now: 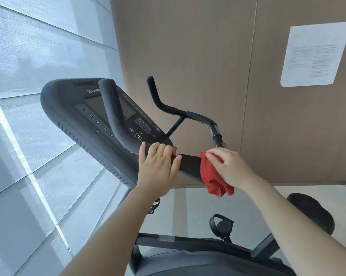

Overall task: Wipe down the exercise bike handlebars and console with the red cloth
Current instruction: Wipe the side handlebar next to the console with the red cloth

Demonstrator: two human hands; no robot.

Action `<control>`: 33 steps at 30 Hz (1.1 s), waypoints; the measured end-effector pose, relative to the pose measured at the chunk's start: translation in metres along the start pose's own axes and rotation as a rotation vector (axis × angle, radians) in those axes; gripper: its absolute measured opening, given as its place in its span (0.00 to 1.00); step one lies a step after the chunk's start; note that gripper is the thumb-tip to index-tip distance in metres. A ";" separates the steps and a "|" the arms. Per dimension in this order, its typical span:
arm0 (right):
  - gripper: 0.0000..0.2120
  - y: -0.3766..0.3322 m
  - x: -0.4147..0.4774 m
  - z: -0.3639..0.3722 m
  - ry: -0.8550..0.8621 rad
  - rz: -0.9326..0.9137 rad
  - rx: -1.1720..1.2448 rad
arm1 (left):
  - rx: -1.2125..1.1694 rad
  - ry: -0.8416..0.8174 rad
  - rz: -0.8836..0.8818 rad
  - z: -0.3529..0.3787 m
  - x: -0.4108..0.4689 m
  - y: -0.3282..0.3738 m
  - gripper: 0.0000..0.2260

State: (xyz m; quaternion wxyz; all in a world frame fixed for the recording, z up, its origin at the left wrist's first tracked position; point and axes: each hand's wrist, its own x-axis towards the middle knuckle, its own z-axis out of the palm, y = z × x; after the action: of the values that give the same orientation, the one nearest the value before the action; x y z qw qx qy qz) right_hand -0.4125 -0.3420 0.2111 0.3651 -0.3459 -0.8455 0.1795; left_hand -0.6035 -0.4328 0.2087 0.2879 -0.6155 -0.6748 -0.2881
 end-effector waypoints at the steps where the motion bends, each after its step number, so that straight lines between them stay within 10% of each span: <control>1: 0.12 -0.002 -0.004 0.003 0.021 -0.026 0.028 | -0.002 0.014 0.003 0.001 0.000 0.000 0.17; 33: 0.18 0.102 0.021 -0.019 -0.249 -0.456 0.261 | 0.077 0.066 -0.242 0.022 -0.006 0.094 0.18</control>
State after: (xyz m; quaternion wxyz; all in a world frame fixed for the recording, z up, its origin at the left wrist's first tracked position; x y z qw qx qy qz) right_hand -0.3629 -0.2550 0.1776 0.3309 -0.0724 -0.9095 0.2410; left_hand -0.5101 -0.4138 0.1929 0.2965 -0.5083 -0.7448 -0.3146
